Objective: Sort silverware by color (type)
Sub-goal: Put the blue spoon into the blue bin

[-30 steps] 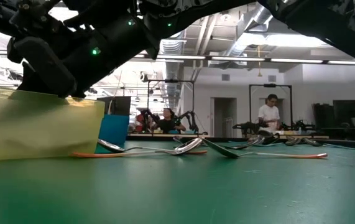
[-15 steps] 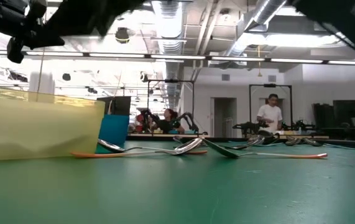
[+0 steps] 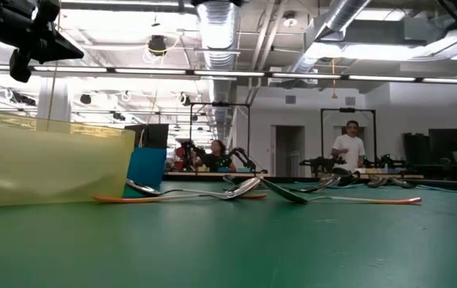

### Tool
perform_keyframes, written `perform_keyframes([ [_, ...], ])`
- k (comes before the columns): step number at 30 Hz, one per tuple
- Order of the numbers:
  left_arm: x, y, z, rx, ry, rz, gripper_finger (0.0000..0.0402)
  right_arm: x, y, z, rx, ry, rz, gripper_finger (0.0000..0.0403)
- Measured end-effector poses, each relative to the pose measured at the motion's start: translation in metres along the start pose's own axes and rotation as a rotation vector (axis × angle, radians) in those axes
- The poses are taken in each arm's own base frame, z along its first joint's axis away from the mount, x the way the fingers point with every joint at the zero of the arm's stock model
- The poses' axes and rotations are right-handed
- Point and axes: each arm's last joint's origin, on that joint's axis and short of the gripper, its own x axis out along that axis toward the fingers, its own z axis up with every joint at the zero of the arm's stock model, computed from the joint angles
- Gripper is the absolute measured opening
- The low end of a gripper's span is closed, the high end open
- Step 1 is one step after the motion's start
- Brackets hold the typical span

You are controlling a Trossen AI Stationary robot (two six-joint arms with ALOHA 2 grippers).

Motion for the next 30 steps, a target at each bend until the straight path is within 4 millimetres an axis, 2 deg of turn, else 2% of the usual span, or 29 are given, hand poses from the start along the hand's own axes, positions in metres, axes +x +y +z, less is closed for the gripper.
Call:
perform_keyframes([
  [5,0.0,0.0,-0.001,0.001,0.014,-0.019,0.0,-0.007,0.017,-0.026,0.082,0.25,-0.003,0.0057],
  [7,0.0,-0.001,-0.001,0.001,0.02,-0.028,0.0,-0.011,0.028,-0.036,0.059,0.346,-0.003,0.0057],
  [10,0.0,-0.001,-0.001,0.001,0.028,-0.04,0.0,-0.003,0.044,-0.049,0.016,0.442,0.001,0.0057],
  [12,0.0,-0.001,-0.001,0.001,0.028,-0.039,0.0,0.002,0.053,-0.057,0.0,0.483,0.003,0.0057],
  [17,0.0,-0.001,-0.001,0.001,0.028,-0.039,0.0,-0.001,0.068,-0.079,0.006,0.515,-0.027,0.0057],
  [20,0.0,-0.001,-0.001,0.003,0.028,-0.039,0.0,0.01,0.076,-0.099,-0.001,0.51,-0.026,0.0057],
  [24,0.0,-0.001,-0.001,0.004,0.028,-0.038,0.0,0.006,0.073,-0.125,0.059,0.421,-0.001,0.0057],
  [26,0.0,-0.001,-0.001,0.006,0.026,-0.035,0.0,0.002,0.064,-0.137,0.091,0.37,0.003,0.0057],
  [30,0.0,0.0,-0.001,0.006,0.014,-0.017,0.0,0.008,0.043,-0.158,0.185,0.251,0.004,0.0057],
])
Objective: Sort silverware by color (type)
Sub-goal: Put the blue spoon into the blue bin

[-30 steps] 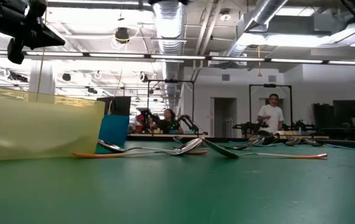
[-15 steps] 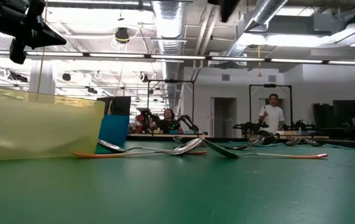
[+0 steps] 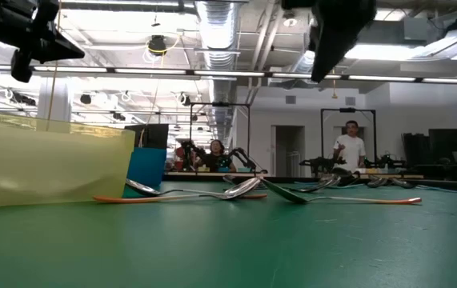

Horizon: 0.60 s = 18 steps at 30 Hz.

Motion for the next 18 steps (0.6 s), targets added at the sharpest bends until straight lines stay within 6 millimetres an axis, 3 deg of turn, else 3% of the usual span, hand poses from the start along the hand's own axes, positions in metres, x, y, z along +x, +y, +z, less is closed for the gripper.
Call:
perform_keyframes([
  [3,0.0,0.001,0.0,0.003,-0.01,0.033,0.0,0.002,-0.024,-0.009,0.06,-0.068,-0.003,0.0057],
  [10,-0.001,0.007,-0.002,0.016,-0.045,0.169,0.0,0.009,-0.094,-0.036,0.235,0.065,-0.148,0.0068],
  [18,-0.001,0.01,-0.003,0.026,-0.057,0.232,0.0,0.003,-0.165,-0.048,0.596,0.086,-0.311,0.0135],
])
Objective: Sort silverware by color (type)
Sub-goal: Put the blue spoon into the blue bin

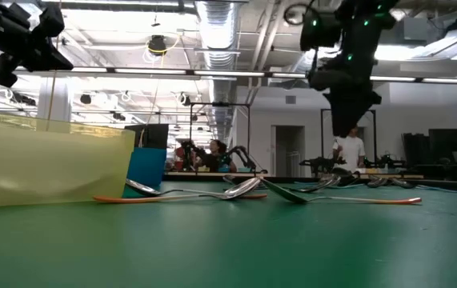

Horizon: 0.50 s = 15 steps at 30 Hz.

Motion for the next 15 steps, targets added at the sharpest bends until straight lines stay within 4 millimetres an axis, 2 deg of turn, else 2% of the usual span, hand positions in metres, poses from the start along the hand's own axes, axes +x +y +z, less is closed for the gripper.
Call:
perform_keyframes([
  [7,0.0,0.002,0.0,0.006,-0.035,0.071,0.0013,0.009,-0.039,0.024,0.228,-0.051,-0.034,0.0207],
  [11,0.0,0.004,0.001,0.027,-0.062,0.111,0.0022,0.017,-0.051,0.039,0.366,-0.116,-0.02,0.0216],
  [15,0.0,0.003,0.001,0.028,-0.054,0.099,0.0025,0.023,-0.05,0.045,0.476,-0.125,0.048,0.0213],
])
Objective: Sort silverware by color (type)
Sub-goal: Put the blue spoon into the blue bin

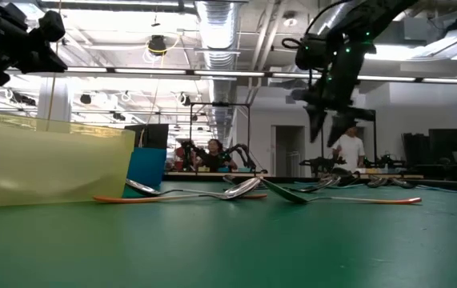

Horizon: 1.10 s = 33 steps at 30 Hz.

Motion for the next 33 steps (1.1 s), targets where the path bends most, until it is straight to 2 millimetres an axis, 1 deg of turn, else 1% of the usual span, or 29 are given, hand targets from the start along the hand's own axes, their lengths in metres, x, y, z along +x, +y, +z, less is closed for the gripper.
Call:
perform_keyframes([
  [2,0.0,-0.001,0.0,0.001,0.011,-0.018,0.0025,-0.001,0.01,0.0,0.006,0.014,0.121,0.0211],
  [4,0.0,-0.001,0.0,0.001,0.013,-0.021,0.0025,-0.006,0.023,0.002,0.001,0.011,0.271,0.0208],
  [7,0.0,-0.001,0.0,-0.006,0.013,-0.02,0.0026,-0.025,0.037,0.01,-0.017,0.004,0.422,0.0204],
  [11,0.0,-0.001,-0.001,-0.031,0.03,-0.048,0.0026,-0.052,0.048,0.03,-0.073,-0.089,0.493,0.0199],
  [15,0.0,-0.004,-0.002,-0.03,0.087,-0.133,0.0025,-0.084,0.06,0.049,-0.208,-0.22,0.56,0.0193],
  [17,-0.001,-0.005,-0.003,-0.024,0.111,-0.171,0.0025,-0.099,0.062,0.056,-0.263,-0.269,0.557,0.019],
  [20,-0.001,-0.006,-0.004,-0.023,0.127,-0.196,0.0025,-0.119,0.056,0.068,-0.293,-0.331,0.476,0.0181],
  [23,-0.001,-0.006,-0.004,-0.023,0.125,-0.192,0.0025,-0.129,0.043,0.08,-0.266,-0.376,0.321,0.0172],
  [25,-0.001,-0.005,-0.004,-0.021,0.125,-0.188,0.0025,-0.129,0.031,0.086,-0.272,-0.368,0.234,0.0166],
  [28,-0.001,-0.005,-0.005,-0.016,0.134,-0.182,0.0025,-0.126,0.019,0.096,-0.311,-0.369,0.171,0.0161],
  [30,-0.001,-0.004,-0.005,-0.011,0.141,-0.177,0.0025,-0.124,0.008,0.101,-0.324,-0.359,0.131,0.0158],
  [33,-0.001,-0.003,-0.007,-0.009,0.152,-0.17,0.0025,-0.114,0.003,0.109,-0.332,-0.349,0.104,0.0157],
])
